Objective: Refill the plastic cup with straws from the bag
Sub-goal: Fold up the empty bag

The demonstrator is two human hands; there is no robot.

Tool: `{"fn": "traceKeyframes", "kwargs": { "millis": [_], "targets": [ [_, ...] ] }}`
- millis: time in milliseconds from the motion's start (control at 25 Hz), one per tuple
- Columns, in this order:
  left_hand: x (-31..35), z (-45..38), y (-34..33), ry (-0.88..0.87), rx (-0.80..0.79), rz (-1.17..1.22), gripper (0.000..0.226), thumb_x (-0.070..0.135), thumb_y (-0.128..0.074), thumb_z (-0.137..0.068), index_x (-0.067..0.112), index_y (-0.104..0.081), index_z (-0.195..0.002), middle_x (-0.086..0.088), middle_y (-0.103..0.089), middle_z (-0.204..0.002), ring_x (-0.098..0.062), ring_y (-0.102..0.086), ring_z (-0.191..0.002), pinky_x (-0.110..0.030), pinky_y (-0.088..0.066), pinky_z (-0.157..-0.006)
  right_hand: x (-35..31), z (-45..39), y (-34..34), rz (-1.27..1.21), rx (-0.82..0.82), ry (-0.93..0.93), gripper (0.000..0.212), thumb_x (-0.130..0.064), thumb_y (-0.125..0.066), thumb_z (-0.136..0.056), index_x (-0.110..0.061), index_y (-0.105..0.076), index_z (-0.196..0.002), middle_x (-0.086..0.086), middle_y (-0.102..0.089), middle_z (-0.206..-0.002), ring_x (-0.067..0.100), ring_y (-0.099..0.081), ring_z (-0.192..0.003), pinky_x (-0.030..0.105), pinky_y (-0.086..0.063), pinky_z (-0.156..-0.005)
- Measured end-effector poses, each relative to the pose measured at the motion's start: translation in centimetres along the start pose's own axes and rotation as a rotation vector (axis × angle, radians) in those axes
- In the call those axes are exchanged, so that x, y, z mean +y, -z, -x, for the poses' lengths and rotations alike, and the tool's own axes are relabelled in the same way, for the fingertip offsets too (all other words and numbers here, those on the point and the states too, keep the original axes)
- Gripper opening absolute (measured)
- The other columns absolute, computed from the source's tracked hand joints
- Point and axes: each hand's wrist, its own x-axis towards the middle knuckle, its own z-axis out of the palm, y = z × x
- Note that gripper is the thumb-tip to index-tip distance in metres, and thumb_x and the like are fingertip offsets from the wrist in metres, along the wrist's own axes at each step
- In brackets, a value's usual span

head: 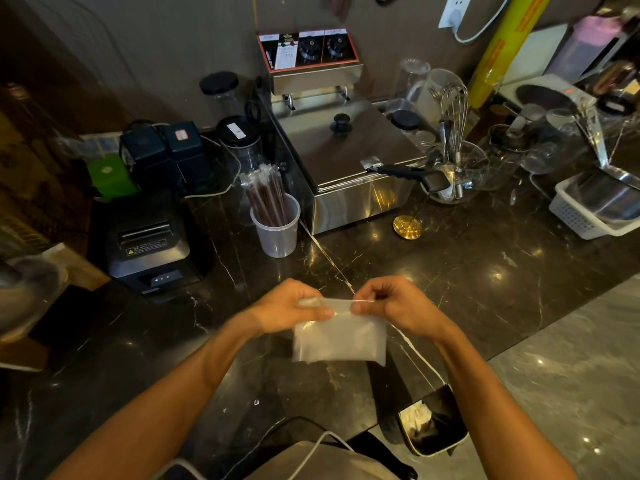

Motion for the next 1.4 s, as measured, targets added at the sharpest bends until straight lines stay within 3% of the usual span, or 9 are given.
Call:
{"fn": "traceKeyframes", "kwargs": {
  "millis": [160, 440, 560, 640, 760, 880, 960, 1240, 1400],
  "targets": [
    [-0.2, 0.4, -0.1, -0.016, 0.091, 0.136, 0.012, 0.021, -0.076, -0.090, 0.009, -0.077, -0.091, -0.001, -0.076, -0.084, -0.015, -0.072, -0.081, -0.028, -0.058, -0.074, 0.8, 0.6, 1.1, -0.193, 0.046, -0.011, 0.001, -0.011, -0.077, -0.089, -0.010, -0.077, -0.089, 0.008, -0.079, -0.095, 0.018, -0.076, -0.090, 0.024, -0.061, -0.076],
    [-0.7, 0.4, -0.3, -0.073, 0.253, 0.172, 0.012, 0.020, -0.074, -0.092, 0.011, -0.077, -0.101, -0.004, -0.079, -0.098, -0.018, -0.077, -0.094, -0.033, -0.064, -0.079, 2.8, 1.3, 1.2, -0.450, 0.242, -0.060, 0.019, -0.021, -0.071, -0.094, -0.008, -0.075, -0.108, 0.008, -0.079, -0.103, 0.021, -0.075, -0.095, 0.036, -0.062, -0.085],
    [-0.2, 0.3, -0.5, -0.097, 0.286, 0.200, 0.019, 0.020, -0.074, -0.091, 0.009, -0.076, -0.106, -0.005, -0.079, -0.101, -0.020, -0.077, -0.095, -0.035, -0.064, -0.082, 3.7, 1.7, 0.1, -0.512, 0.058, -0.187, 0.053, -0.046, -0.077, -0.086, -0.020, -0.066, -0.130, 0.005, -0.073, -0.126, 0.022, -0.073, -0.115, 0.040, -0.060, -0.096],
    [0.1, 0.2, -1.0, -0.078, 0.263, 0.257, 0.019, 0.021, -0.074, -0.091, 0.011, -0.075, -0.108, -0.001, -0.079, -0.101, -0.017, -0.077, -0.095, -0.032, -0.064, -0.080, 4.3, 1.7, -0.8, -0.524, -0.017, -0.228, 0.055, -0.043, -0.081, -0.084, -0.017, -0.066, -0.130, 0.007, -0.074, -0.127, 0.023, -0.073, -0.115, 0.041, -0.059, -0.098],
    [0.3, 0.3, -1.8, 0.023, 0.239, 0.408, 0.028, 0.023, -0.077, -0.087, 0.017, -0.072, -0.114, 0.001, -0.078, -0.103, -0.016, -0.077, -0.095, -0.032, -0.064, -0.075, 4.8, 1.6, -1.4, -0.590, 0.031, -0.181, 0.036, -0.025, -0.075, -0.093, -0.002, -0.071, -0.121, 0.017, -0.076, -0.121, 0.026, -0.073, -0.101, 0.035, -0.061, -0.087],
    [-0.5, 0.5, -2.6, 0.178, 0.152, 0.654, 0.061, 0.030, -0.082, -0.077, 0.016, -0.061, -0.132, -0.010, -0.072, -0.124, -0.024, -0.075, -0.109, -0.043, -0.062, -0.090, 5.0, 2.1, -1.5, -0.623, 0.119, -0.170, 0.034, -0.023, -0.074, -0.093, 0.000, -0.071, -0.118, 0.019, -0.076, -0.119, 0.024, -0.073, -0.093, 0.033, -0.061, -0.081],
    [-1.1, 0.8, -3.4, 0.213, 0.049, 0.748, 0.059, 0.025, -0.080, -0.080, 0.014, -0.058, -0.134, -0.013, -0.073, -0.127, -0.028, -0.073, -0.114, -0.043, -0.060, -0.095, 5.3, 2.5, -1.6, -0.627, 0.146, -0.176, 0.034, -0.024, -0.074, -0.093, 0.001, -0.072, -0.116, 0.019, -0.076, -0.117, 0.023, -0.074, -0.091, 0.033, -0.060, -0.080],
    [-1.4, -0.4, -7.1, 0.151, 0.117, 0.622, 0.041, 0.011, -0.075, -0.090, 0.010, -0.065, -0.130, -0.010, -0.077, -0.118, -0.023, -0.077, -0.103, -0.034, -0.065, -0.078, 5.6, 6.5, -3.2, -0.481, 0.450, -0.273, 0.028, -0.024, -0.074, -0.095, -0.003, -0.070, -0.114, 0.018, -0.079, -0.090, 0.017, -0.068, -0.057, 0.026, -0.059, -0.054],
    [-1.3, -1.5, -11.2, 0.106, 0.067, 0.522, 0.039, 0.010, -0.074, -0.091, 0.014, -0.066, -0.129, -0.008, -0.077, -0.118, -0.021, -0.076, -0.105, -0.037, -0.064, -0.084, 7.2, 10.8, -4.9, -0.370, 0.660, -0.343, 0.022, -0.030, -0.069, -0.099, -0.012, -0.072, -0.110, 0.011, -0.073, -0.072, 0.015, -0.063, -0.051, 0.027, -0.054, -0.047]
  ]
}}
